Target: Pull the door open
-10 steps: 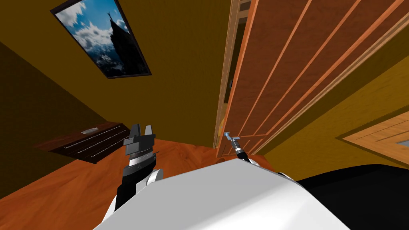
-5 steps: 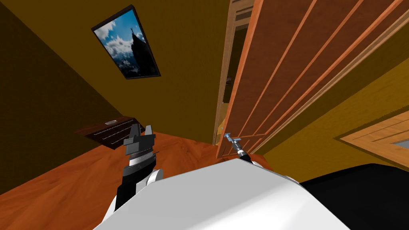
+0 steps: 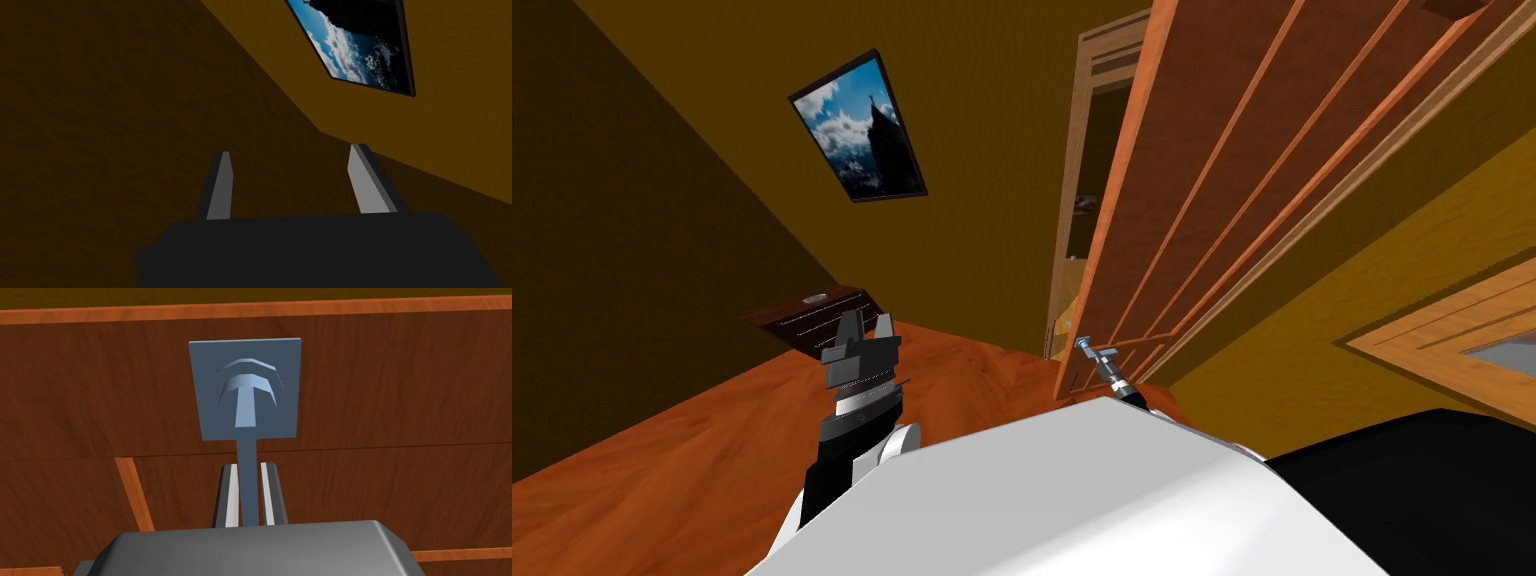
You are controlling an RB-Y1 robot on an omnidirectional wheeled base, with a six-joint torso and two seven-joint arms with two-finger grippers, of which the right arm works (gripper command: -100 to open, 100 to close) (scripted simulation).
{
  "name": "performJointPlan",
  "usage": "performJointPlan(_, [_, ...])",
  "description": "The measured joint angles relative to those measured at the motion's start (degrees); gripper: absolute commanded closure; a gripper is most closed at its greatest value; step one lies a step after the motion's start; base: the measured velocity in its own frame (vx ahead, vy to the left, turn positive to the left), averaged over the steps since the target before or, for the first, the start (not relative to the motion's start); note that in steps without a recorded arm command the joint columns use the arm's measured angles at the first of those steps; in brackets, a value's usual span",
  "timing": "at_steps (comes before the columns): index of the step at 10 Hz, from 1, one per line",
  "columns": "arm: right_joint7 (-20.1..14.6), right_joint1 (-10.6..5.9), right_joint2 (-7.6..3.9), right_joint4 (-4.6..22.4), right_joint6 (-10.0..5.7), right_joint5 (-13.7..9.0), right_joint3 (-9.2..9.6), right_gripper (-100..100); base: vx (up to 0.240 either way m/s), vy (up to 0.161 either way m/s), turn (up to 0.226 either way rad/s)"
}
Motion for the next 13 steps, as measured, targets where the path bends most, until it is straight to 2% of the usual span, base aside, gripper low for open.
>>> performJointPlan(2, [-0.92, 0.34, -0.61, 1.96, -3.07, 0.15, 0.54, 100, -0.166, -0.074, 0.141])
performJointPlan(4, [-1.27, 1.86, -1.02, 1.33, -4.25, 0.27, 0.95, 100, -0.119, -0.042, 0.124])
performJointPlan(7, [-2.42, 2.76, -2.05, 3.66, -7.99, 0.42, 1.63, 100, -0.141, -0.046, 0.109])
performJointPlan(8, [-2.59, 4.32, -2.40, 1.90, -7.94, 0.41, 1.71, 100, -0.114, -0.036, 0.116])
performJointPlan(9, [-2.93, 4.87, -2.80, 2.12, -8.66, 0.45, 1.93, 100, -0.129, -0.043, 0.129])
performJointPlan(10, [-3.32, 4.95, -3.07, 3.24, -9.98, 0.50, 2.12, 100, -0.053, -0.020, 0.025])
performJointPlan(13, [-3.41, 5.08, -3.27, 3.45, -10.60, 0.35, 2.32, 100, -0.183, -0.071, 0.183])
